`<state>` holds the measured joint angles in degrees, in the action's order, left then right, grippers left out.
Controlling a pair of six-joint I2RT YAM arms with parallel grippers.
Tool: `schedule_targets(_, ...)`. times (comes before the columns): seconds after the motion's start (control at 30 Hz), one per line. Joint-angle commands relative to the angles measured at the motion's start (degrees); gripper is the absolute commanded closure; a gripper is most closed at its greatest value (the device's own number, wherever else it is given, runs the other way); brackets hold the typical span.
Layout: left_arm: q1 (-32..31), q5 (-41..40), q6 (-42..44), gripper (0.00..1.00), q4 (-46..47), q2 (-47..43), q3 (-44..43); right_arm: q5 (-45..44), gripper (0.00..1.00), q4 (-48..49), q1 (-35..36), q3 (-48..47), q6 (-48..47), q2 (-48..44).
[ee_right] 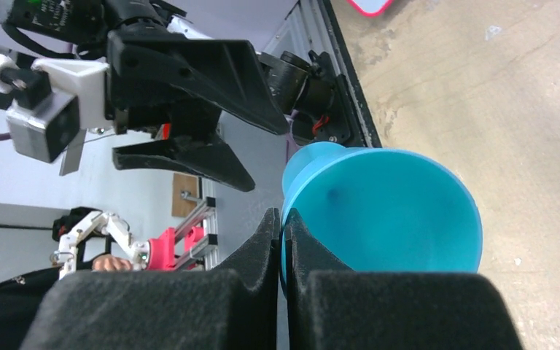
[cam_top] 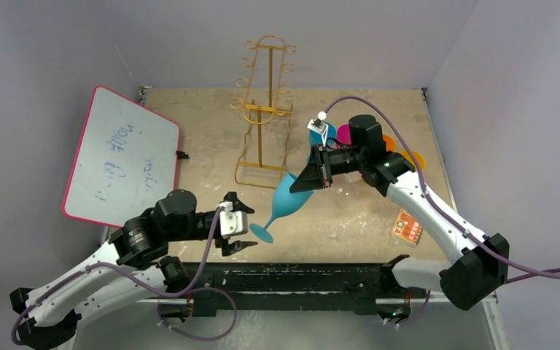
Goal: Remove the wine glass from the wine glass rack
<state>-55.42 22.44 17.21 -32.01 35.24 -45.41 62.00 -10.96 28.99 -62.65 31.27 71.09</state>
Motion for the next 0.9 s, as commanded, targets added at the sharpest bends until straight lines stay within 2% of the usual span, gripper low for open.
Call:
schedule_targets(0.0,0.2,-5.3,-5.1,0.26,7.1,-3.9,1.2,-3.1,1.0,-1.9,0.4,0.6,-2.4,-2.2)
schedule_targets(0.2,0.1,-11.0,-10.5,0.23,10.5,-7.6,3.5,-6.6,1.0,-0.5,0.4,1.4,-0.7,-3.4)
schedule_targets(0.43,0.2,-24.4,-17.0,0.21,11.4,-8.3,4.2,-23.9,1.0,-6.5,1.5,-0.8,-0.6,-4.8)
schedule_targets(0.63,0.1,-44.5,-28.9,0.2,10.7,-9.5,3.1,-33.7,1.0,-8.5,3.1,0.0,1.1,-8.2)
schedule_targets(0.77,0.2,-54.3,-34.8,0.19,7.2,-9.8,2.7,-40.1,1.0,-11.3,4.4,-0.5,1.9,-9.8)
schedule_targets(0.87,0.2,-67.5,-46.7,0.17,3.9,-10.9,3.2,-46.6,1.0,-11.9,8.0,-1.5,2.6,-10.9)
